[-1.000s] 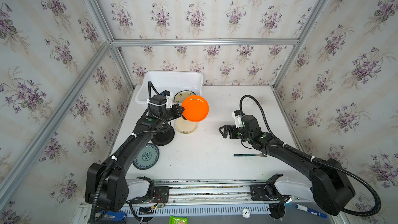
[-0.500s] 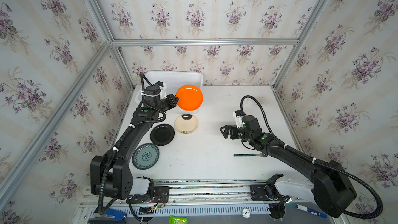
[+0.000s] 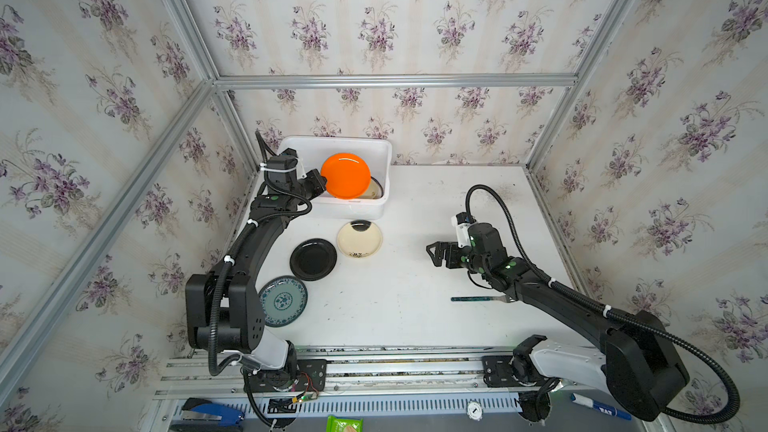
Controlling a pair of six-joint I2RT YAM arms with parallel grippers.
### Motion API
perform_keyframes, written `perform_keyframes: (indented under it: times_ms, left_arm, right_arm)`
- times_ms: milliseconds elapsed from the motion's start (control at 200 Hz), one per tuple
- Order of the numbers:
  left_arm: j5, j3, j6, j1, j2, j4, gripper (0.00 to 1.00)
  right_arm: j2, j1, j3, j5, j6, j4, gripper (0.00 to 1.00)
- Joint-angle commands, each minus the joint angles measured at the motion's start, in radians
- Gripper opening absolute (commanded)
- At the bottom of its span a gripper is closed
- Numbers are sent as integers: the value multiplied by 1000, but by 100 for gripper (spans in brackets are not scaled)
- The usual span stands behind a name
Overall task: Place the plates into the plastic bin on the countertop
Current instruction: 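Lower the orange plate into the bin onto the stacked plates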
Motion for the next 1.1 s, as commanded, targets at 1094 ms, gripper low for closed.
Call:
perform_keyframes:
  times_ms: [1094]
  left_arm:
    - [-16,451,106,-7,539,-183,5]
  right_arm:
    - [227,-4,142,-71,64,64,98]
